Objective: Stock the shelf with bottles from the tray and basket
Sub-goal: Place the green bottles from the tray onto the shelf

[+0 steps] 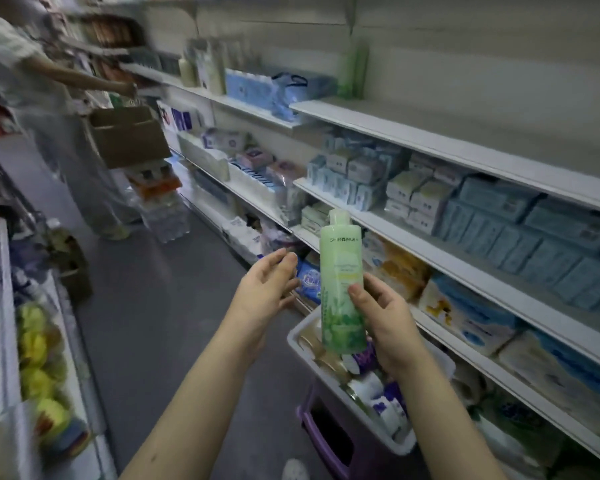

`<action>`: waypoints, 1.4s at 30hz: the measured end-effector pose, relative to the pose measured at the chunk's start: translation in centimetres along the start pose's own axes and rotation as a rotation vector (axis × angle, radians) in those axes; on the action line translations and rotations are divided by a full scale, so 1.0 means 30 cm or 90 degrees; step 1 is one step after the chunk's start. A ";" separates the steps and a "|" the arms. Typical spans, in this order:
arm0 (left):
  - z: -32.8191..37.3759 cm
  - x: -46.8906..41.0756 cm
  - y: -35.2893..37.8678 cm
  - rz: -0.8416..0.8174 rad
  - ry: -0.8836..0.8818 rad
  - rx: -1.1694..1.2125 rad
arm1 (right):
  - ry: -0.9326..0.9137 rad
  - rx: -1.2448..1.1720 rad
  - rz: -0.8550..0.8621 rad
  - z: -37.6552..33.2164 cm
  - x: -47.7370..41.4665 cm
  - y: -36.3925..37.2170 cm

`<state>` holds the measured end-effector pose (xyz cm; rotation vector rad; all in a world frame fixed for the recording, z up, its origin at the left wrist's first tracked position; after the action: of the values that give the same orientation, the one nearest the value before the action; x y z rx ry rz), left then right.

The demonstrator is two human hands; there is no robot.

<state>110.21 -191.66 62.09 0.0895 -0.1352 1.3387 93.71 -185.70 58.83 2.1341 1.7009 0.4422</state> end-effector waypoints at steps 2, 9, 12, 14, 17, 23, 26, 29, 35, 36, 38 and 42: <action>0.033 -0.141 -0.038 -0.008 0.009 -0.001 | -0.011 0.008 -0.002 0.002 -0.151 0.036; 0.134 -0.566 -0.229 0.012 0.017 -0.005 | -0.046 0.039 0.025 -0.009 -0.609 0.208; 0.170 -0.756 -0.286 0.002 0.025 -0.002 | -0.075 0.039 0.036 -0.022 -0.794 0.276; 0.201 -0.894 -0.302 -0.025 0.038 -0.012 | -0.091 0.036 0.051 -0.026 -0.923 0.308; 0.251 -1.112 -0.326 -0.073 0.054 -0.026 | -0.117 0.035 0.089 -0.032 -1.109 0.357; 0.380 -1.554 -0.334 -0.184 0.105 -0.067 | -0.233 0.037 0.169 -0.117 -1.435 0.421; 0.454 -1.732 -0.282 -0.215 0.133 -0.094 | -0.289 0.054 0.205 -0.188 -1.559 0.428; 0.546 -1.887 -0.207 -0.217 0.160 -0.108 | -0.318 0.061 0.222 -0.267 -1.676 0.417; 0.673 -2.156 -0.041 -0.265 0.215 -0.168 | -0.369 0.104 0.248 -0.393 -1.922 0.333; 0.676 -2.198 -0.015 -0.274 0.212 -0.172 | -0.374 0.109 0.252 -0.409 -1.966 0.311; 0.671 -2.271 0.030 -0.289 0.210 -0.176 | -0.375 0.120 0.264 -0.427 -2.050 0.268; 0.644 -2.394 0.100 -0.310 0.214 -0.229 | -0.382 0.150 0.290 -0.449 -2.206 0.207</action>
<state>90.30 -262.89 70.45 -0.3847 -0.0608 0.8120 78.23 -250.20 72.85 2.4840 0.9714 -0.2880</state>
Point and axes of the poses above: each hand's wrist, its own x-axis away from the middle knuckle, its own y-axis out of the palm, z = x × y, the point moved 8 cm from there along -x, towards the middle knuckle, and after that the axes turned 11 degrees about -x, right-handed, at the moved point
